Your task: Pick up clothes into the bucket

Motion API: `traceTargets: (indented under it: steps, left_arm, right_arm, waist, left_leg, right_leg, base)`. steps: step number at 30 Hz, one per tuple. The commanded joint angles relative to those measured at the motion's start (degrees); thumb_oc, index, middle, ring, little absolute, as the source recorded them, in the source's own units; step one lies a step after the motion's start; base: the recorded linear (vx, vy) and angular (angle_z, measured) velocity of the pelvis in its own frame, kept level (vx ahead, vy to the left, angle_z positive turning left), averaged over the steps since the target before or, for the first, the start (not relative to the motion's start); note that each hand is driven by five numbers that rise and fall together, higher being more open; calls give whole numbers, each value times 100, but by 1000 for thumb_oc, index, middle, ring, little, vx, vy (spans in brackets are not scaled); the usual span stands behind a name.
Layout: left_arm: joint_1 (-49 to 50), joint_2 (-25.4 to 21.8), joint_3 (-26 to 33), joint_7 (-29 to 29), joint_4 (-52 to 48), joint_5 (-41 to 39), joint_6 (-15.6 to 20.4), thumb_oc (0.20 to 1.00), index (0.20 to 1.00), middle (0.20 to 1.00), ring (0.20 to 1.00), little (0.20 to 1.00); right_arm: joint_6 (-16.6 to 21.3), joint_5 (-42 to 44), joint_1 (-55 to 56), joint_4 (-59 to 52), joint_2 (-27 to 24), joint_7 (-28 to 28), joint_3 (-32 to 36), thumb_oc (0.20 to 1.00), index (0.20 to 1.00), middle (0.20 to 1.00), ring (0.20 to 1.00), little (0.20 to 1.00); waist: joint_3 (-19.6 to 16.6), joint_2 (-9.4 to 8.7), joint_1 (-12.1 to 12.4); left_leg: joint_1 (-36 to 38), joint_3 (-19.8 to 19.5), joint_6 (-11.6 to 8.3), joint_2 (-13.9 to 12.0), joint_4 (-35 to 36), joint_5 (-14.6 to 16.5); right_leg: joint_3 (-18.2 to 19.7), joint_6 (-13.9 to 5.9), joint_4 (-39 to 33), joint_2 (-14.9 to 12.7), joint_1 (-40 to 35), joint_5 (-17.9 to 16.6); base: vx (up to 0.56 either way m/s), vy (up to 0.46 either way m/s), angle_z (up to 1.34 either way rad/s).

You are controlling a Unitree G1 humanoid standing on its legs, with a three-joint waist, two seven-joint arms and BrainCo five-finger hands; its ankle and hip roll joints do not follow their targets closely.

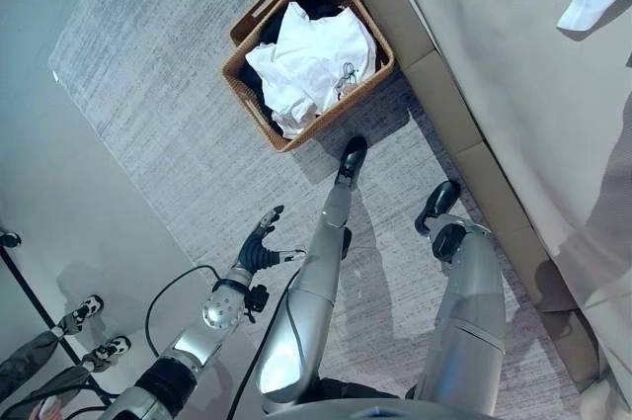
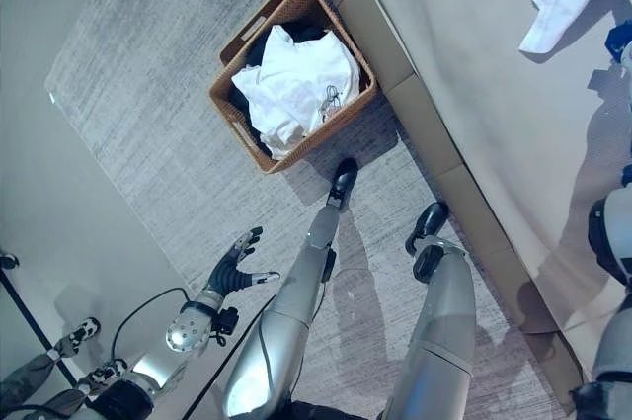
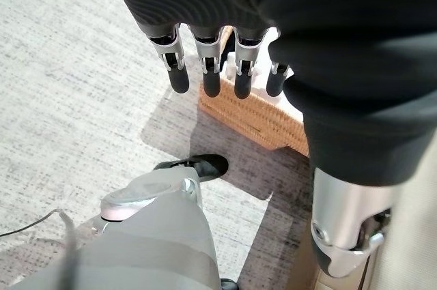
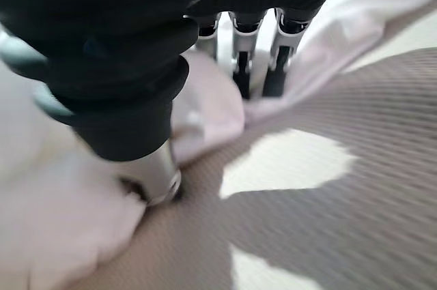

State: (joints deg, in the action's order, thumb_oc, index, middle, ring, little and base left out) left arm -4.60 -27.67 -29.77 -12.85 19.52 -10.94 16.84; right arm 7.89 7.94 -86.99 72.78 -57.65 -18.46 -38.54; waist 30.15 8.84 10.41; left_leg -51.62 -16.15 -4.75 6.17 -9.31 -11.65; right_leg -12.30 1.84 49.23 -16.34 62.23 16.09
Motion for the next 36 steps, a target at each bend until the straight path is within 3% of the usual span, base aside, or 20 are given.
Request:
traceTargets:
  steps: [1, 14, 19, 20, 24, 28, 32, 36]
  left_arm:
    - [10, -154, 72, 23, 42, -224, 179, 1000, 1000, 1000, 1000, 1000]
    - [-198, -402, 320, 11, 290, -116, 265, 1000, 1000, 1000, 1000, 1000]
    - [-286, -523, 471, 50, 336, -96, 300, 1000, 1000, 1000, 1000, 1000]
    - [-366, -561, 500, 72, 334, -94, 306, 1000, 1000, 1000, 1000, 1000]
    - [-439, -683, 589, 135, 165, -135, 354, 1000, 1000, 1000, 1000, 1000]
    - [-597, -795, 916, 207, -286, -384, 421, 1000, 1000, 1000, 1000, 1000]
    - [-571, -728, 1098, 192, -535, -438, 410, 1000, 1000, 1000, 1000, 1000]
    - [-320, -734, 1184, 303, -753, -431, 378, 1000, 1000, 1000, 1000, 1000]
  right_arm:
    - [403, 262, 174, -455, -129, 312, -386, 200, 200, 200, 200, 200]
    - [661, 850, 665, -1646, 96, 784, -668, 200, 200, 200, 200, 200]
    - [788, 1059, 796, -2437, -38, 787, -611, 200, 200, 200, 200, 200]
    - [798, 1082, 787, -2541, -89, 794, -569, 200, 200, 200, 200, 200]
    - [785, 1009, 923, -2678, -166, 670, -377, 200, 200, 200, 200, 200]
    - [660, 803, 1265, -2774, -168, 292, 352, 200, 200, 200, 200, 200]
    - [588, 664, 1720, -2897, -32, -103, 1101, 200, 200, 200, 200, 200]
    - [531, 480, 2003, -3023, 29, -229, 1423, 200, 200, 200, 200, 200]
  waist:
    - [-35, -14, 28]
    - [-35, -603, -215]
    - [-35, -832, -405]
    - [-35, -843, -442]
    - [-35, -906, -546]
    - [-101, -977, -749]
    - [-521, -1003, -876]
    - [-818, -1007, -927]
  left_leg:
    - [246, 16, 293, 124, -243, 486]
    - [387, 442, 278, 69, -1015, 991]
    - [1044, 839, 331, 16, -1316, 1371]
    - [1072, 910, 354, 3, -1286, 1224]
    - [1704, 1098, 409, -13, -1260, 1371]
    - [2753, 1311, 500, -34, -1037, 1551]
    - [3286, 1380, 524, -31, -787, 1644]
    - [3562, 1401, 539, -27, -593, 1656]
  right_leg:
    - [335, -614, -544, 60, -259, -290]
    - [494, -638, -1075, 290, -832, -723]
    - [783, -687, -1444, 425, -1639, -897]
    - [777, -658, -1594, 430, -1696, -1123]
    - [923, -697, -1924, 494, -2343, -1222]
    - [1080, -821, -2489, 533, -3375, -1410]
    - [1105, -897, -2906, 509, -3951, -1517]
    - [1132, -936, -3172, 494, -4245, -1612]
  base:
    - [0, 0, 0]
    - [-12, 51, -7]
    - [-30, 147, -43]
    - [-74, 180, -40]
    - [5, 151, -36]
    - [69, 116, -39]
    - [129, 74, -23]
    - [106, 47, -14]
